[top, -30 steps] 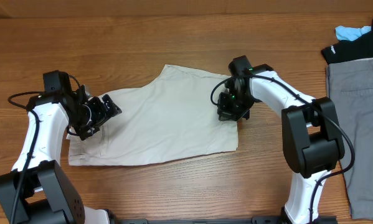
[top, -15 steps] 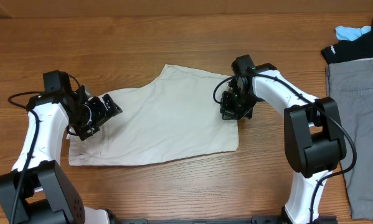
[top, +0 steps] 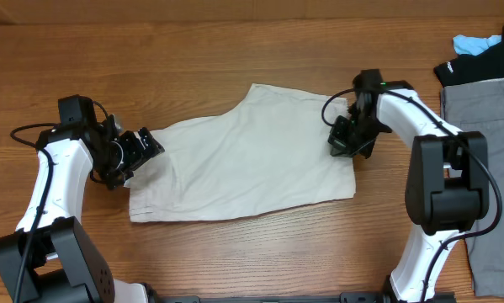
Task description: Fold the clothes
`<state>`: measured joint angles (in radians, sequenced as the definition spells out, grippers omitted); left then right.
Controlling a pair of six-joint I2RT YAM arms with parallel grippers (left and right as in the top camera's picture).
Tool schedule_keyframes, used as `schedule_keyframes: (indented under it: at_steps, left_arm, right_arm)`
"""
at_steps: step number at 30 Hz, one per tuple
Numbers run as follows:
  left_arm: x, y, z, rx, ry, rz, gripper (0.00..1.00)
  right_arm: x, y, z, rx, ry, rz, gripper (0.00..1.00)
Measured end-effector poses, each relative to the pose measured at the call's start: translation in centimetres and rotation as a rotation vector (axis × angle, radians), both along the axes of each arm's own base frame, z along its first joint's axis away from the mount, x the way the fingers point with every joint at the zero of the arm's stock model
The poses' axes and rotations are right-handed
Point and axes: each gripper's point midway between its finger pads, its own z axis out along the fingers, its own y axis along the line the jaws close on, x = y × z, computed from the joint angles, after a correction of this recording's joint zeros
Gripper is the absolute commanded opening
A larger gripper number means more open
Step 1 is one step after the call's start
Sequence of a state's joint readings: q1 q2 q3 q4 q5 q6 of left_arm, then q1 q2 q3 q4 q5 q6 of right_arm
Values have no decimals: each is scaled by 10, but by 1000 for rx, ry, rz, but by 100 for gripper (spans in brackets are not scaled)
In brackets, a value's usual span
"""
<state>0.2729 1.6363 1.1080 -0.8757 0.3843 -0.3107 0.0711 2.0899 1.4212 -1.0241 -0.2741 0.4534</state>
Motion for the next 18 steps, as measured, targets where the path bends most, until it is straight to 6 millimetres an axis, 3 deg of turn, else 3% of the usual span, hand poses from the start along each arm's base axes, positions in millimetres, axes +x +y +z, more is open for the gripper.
schedule_keyframes:
  at_steps: [11, 13, 18]
  left_arm:
    - [-13, 18, -13, 104, 91, 44, 100]
    - [-12, 23, -20, 123, 104, 49, 100]
    - [-15, 21, -47, 101, 180, 34, 100]
  right_arm:
    - [-1, -13, 0, -79, 21, -83, 4]
    - [0, -13, 0, -80, 21, -84, 4]
    - [0, -13, 0, -78, 22, -88, 15]
